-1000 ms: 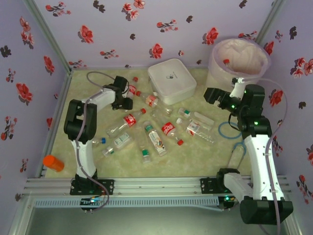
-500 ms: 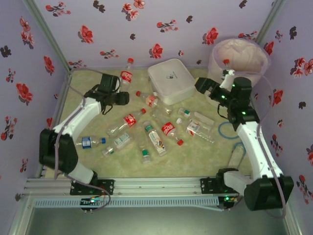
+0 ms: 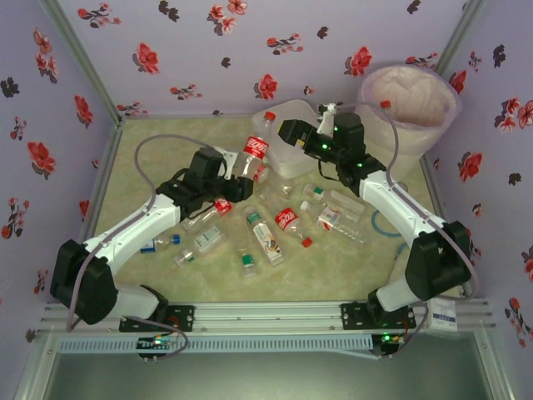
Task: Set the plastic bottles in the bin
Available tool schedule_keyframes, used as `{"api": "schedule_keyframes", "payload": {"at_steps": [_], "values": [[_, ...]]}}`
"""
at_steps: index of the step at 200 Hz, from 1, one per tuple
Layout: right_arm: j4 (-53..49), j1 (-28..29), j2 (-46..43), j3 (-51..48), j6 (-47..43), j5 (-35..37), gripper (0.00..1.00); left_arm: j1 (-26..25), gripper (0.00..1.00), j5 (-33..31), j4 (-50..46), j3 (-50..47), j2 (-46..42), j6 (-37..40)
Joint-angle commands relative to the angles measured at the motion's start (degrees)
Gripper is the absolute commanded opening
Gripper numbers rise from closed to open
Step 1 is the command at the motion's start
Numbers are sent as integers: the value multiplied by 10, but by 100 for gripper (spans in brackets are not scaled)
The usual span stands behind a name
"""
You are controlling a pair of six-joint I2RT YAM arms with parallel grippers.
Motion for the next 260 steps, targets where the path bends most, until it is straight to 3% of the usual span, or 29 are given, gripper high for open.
{"api": "schedule_keyframes", "payload": {"at_steps": [1,62,88,107,131,145,164,177,216,260], "values": [[10,16,26,42,9,14,88,-9,0,49,29,14,-3,19],[23,17,45,37,18,10,57,-31,0,79,21,34,19,34],[2,16,30,32,-2,23,31,-32,0,78,11,36,14,39],[-23,16,18,35,-26,34,19,-32,0,77,18,29,8,34],[-53,13,6,45,-54,44,16,-32,21,69,29,21,4,22],[-67,9,-4,55,-71,48,15,-31,43,67,33,18,-2,17],[-109,-3,-23,85,-117,64,13,-32,83,42,28,16,-15,14],[-155,-13,-40,115,-174,92,11,-32,98,20,20,13,-26,12],[-249,-46,-92,212,-356,222,0,-31,100,-7,25,-13,-47,-10],[-199,-54,-122,281,-552,386,0,-32,100,-7,33,-19,-54,-16]]}}
